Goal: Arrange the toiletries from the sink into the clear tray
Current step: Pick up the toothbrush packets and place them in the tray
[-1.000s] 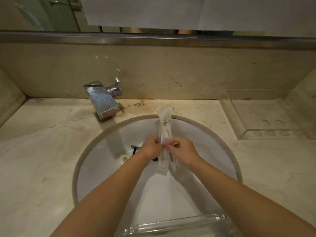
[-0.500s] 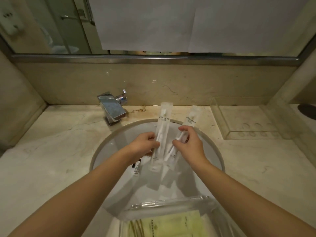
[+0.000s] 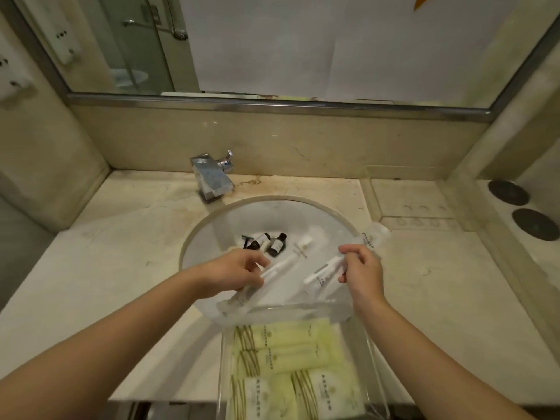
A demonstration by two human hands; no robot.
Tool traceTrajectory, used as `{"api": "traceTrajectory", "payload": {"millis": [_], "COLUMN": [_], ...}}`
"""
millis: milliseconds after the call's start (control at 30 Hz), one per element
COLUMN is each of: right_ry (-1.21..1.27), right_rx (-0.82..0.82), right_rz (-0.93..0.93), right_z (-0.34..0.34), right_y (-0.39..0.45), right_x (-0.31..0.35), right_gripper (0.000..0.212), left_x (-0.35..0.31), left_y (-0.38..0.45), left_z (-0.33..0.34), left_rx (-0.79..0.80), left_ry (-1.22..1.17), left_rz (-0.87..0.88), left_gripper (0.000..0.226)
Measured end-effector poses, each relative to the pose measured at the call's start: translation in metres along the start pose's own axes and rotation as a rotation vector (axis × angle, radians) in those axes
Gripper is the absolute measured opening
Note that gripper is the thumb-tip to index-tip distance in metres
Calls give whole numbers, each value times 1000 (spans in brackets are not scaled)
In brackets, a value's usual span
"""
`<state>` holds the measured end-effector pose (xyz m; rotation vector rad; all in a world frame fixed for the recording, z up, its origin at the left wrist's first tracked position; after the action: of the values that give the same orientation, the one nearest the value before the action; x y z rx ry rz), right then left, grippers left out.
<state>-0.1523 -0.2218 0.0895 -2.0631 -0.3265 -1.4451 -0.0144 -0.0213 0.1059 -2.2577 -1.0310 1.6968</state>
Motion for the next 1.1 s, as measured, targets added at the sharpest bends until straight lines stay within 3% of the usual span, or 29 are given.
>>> {"api": "traceTrajectory", "payload": {"millis": [133,333,700,900,1100], "right_ry": [-35,-102,-171,-211,-178], "right_rx": [-28,-55,-37,-19,11], "right_rz": [-15,-25,18,29,68], "right_z": [-16,-32,-37,-26,-10], "right_y": [-16,-43,-68,-78,-92], "right_x": [-14,-26,-45,-54,-56], "right_gripper": [10,10,11,15,25], "left_x": [8,6,10,12,20], "left_y": [-8,-14,-10,-17,-16], "left_z": [23,49,87,98,88], "left_rx": [41,-1,-85,-145,-219], "left_ry": [237,552,764,1155,1076], "left_rz": [9,99,197,390,324], "left_gripper": [23,26,24,18,16]}}
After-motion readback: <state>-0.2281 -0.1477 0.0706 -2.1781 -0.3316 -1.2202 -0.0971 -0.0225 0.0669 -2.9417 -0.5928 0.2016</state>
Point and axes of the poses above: each hand's wrist, its own y-axis towards the middle knuckle, its own z-axis out of the palm, x = y × z, the point moved 4 cm from there along y, towards the middle knuckle, and after that the axes turned 4 degrees about z, right-handed, at the moved point
